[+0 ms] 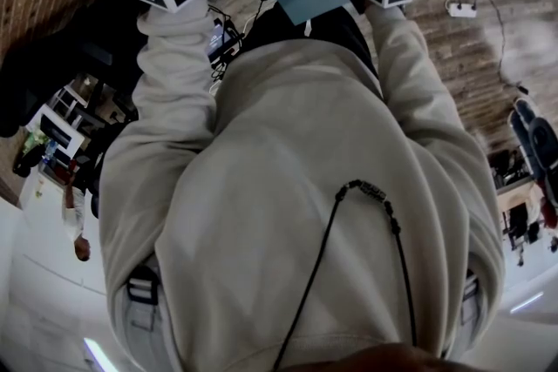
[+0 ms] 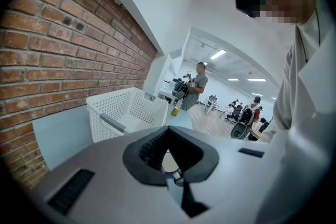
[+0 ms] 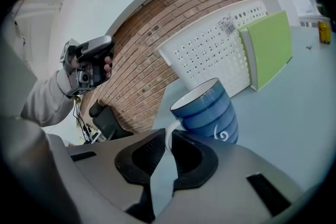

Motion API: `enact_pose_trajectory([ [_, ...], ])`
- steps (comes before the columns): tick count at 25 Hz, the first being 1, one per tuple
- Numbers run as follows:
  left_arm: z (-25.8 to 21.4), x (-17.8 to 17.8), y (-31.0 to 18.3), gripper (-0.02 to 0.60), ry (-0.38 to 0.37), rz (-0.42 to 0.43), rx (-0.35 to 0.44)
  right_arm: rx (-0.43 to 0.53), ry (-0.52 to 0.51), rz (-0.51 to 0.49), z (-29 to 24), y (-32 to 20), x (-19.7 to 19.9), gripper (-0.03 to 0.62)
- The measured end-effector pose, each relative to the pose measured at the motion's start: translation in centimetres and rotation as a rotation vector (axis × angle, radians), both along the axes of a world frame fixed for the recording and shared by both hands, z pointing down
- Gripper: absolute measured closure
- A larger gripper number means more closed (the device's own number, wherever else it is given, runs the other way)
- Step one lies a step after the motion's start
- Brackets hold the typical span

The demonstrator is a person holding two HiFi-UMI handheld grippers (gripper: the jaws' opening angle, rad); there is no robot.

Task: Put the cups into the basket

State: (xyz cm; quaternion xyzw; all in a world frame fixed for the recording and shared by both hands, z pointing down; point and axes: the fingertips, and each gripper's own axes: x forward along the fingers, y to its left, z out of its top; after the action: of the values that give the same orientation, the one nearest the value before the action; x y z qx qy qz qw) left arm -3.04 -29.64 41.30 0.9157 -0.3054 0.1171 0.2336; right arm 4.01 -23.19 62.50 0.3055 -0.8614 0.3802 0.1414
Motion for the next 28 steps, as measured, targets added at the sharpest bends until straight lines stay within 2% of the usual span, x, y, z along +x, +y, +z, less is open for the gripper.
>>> enact_pose_trajectory([
  [7, -1.2, 0.5, -0.2, 0.583, 0.007, 0.011, 0.020, 0.043, -0.043, 0.034, -3.2, -1.3, 0.5, 0.545],
  [22, -6.5, 1.9, 0.4, 0.583, 0.037, 0.034, 0.102, 0.230, -0.065, 0.035, -15.3, -2.9, 2.4, 0.545],
  [28, -7.8, 2.2, 0.7, 0.583, 0.051, 0.035, 0.121, 0.274, -0.089, 0.029, -18.6, -2.9, 3.0, 0.545],
])
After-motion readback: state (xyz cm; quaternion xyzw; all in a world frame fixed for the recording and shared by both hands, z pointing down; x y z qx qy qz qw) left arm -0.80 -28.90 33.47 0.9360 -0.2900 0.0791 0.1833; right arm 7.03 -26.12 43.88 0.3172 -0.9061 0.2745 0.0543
